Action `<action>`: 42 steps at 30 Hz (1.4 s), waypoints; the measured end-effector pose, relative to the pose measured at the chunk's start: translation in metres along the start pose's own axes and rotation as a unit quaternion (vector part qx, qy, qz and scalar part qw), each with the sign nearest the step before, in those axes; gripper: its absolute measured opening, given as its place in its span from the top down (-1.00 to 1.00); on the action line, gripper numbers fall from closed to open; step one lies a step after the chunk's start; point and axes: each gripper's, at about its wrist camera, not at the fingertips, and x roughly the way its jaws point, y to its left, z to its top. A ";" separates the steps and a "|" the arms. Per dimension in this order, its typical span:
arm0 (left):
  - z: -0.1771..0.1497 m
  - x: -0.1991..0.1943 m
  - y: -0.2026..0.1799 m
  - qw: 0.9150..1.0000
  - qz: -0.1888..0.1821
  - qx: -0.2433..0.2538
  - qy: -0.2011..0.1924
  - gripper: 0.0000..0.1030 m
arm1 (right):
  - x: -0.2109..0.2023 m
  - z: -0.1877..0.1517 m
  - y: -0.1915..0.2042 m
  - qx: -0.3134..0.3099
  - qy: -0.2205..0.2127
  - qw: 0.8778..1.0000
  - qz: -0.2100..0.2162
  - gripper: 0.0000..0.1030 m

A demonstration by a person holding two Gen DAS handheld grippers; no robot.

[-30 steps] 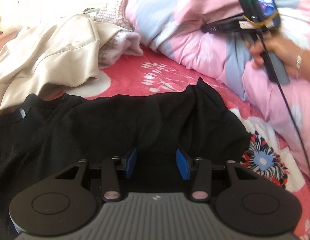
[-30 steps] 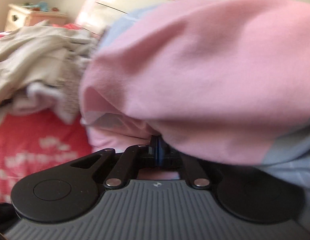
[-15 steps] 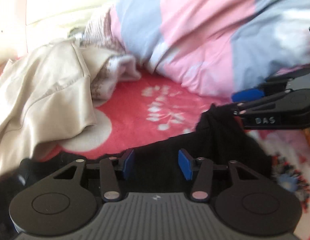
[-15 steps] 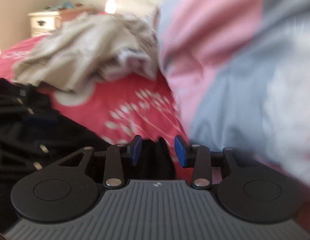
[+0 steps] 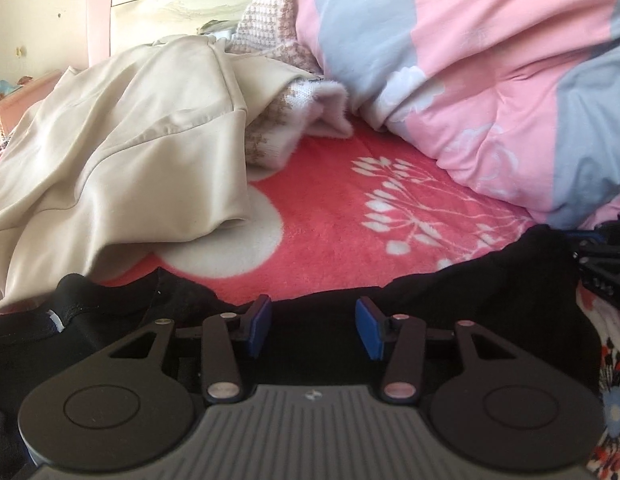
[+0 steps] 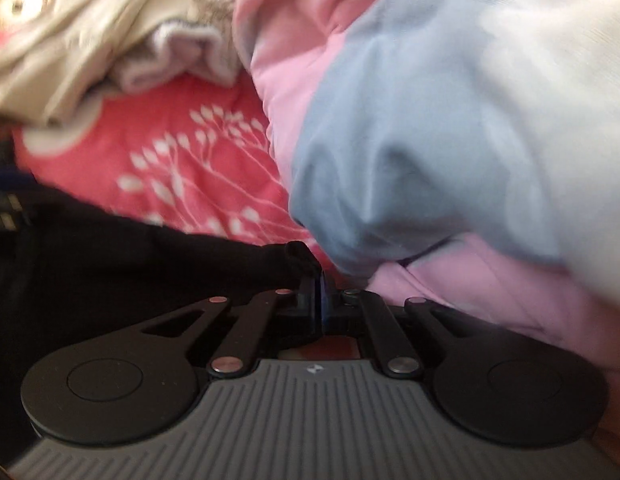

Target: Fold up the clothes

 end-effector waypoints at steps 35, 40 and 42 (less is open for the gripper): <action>-0.039 -0.095 -0.067 0.973 -0.168 0.150 -0.056 0.02 | -0.169 -0.047 -0.012 0.000 0.134 0.967 0.215 0.45; -0.048 -0.076 -0.137 0.945 -0.203 0.252 -0.053 0.07 | -0.210 -0.053 -0.044 0.078 0.117 0.960 0.241 0.43; -0.052 -0.062 -0.160 0.938 -0.183 0.289 -0.048 0.23 | -0.221 -0.056 -0.053 0.106 0.093 0.959 0.247 0.42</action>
